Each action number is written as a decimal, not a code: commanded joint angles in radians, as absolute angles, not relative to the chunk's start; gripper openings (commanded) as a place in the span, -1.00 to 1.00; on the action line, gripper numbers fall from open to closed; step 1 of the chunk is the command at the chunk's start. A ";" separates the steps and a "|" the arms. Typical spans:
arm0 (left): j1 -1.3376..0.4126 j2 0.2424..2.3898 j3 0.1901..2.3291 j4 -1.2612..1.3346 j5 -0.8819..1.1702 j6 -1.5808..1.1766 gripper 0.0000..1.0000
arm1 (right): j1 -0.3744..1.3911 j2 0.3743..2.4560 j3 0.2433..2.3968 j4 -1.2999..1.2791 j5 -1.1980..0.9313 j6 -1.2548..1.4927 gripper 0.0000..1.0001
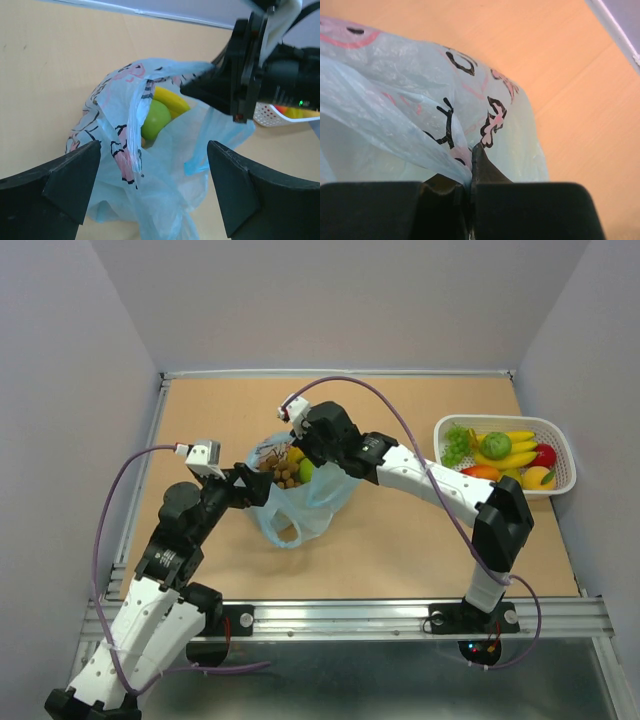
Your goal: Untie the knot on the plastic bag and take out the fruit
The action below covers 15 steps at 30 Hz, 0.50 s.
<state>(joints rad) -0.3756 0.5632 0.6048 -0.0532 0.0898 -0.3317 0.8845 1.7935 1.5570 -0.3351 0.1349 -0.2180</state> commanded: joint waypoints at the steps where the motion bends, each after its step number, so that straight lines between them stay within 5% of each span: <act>1: -0.432 0.522 0.631 -0.095 0.014 -0.373 0.97 | 0.888 1.767 1.624 -0.304 0.131 -0.160 -0.99; 15: -0.543 0.851 0.618 -0.066 -0.334 -0.566 0.93 | 0.890 1.729 1.577 -0.304 0.089 -0.135 -0.99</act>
